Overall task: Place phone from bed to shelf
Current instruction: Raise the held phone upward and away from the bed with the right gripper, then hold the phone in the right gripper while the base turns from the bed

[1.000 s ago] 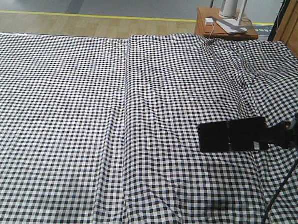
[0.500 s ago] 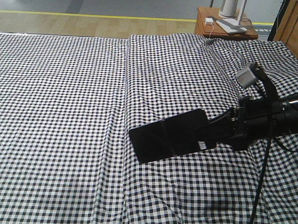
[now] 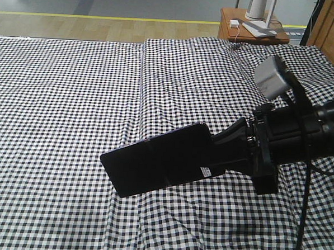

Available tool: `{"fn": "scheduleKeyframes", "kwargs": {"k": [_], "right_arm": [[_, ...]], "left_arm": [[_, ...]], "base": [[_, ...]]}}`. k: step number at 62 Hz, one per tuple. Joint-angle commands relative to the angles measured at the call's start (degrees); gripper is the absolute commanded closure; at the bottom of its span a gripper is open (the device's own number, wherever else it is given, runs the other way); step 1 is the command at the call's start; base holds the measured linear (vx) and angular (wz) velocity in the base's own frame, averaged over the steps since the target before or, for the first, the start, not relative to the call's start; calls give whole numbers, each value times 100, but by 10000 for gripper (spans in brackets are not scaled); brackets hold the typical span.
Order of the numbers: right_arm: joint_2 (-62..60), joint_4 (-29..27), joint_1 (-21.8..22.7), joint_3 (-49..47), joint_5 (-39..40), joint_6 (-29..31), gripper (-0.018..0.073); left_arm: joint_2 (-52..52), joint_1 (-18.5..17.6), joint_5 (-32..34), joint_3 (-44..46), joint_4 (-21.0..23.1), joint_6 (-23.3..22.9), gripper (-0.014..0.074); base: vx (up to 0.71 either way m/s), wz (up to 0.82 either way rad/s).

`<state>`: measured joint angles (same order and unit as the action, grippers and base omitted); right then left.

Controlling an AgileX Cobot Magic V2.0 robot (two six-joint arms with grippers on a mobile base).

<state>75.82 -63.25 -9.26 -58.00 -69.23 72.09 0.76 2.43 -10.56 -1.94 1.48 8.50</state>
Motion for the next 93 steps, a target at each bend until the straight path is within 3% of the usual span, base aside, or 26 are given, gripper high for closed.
{"fn": "scheduleKeyframes", "kwargs": {"k": [1, 93], "right_arm": [[-305, -511, 3, -145, -453, -30, 561], [-382, -487, 21, -145, -453, -30, 561]], "left_arm": [[77, -20, 415, 122, 52, -33, 595], [77, -20, 415, 122, 52, -33, 595]], "base": [[0, 0], [-1, 3]]}}
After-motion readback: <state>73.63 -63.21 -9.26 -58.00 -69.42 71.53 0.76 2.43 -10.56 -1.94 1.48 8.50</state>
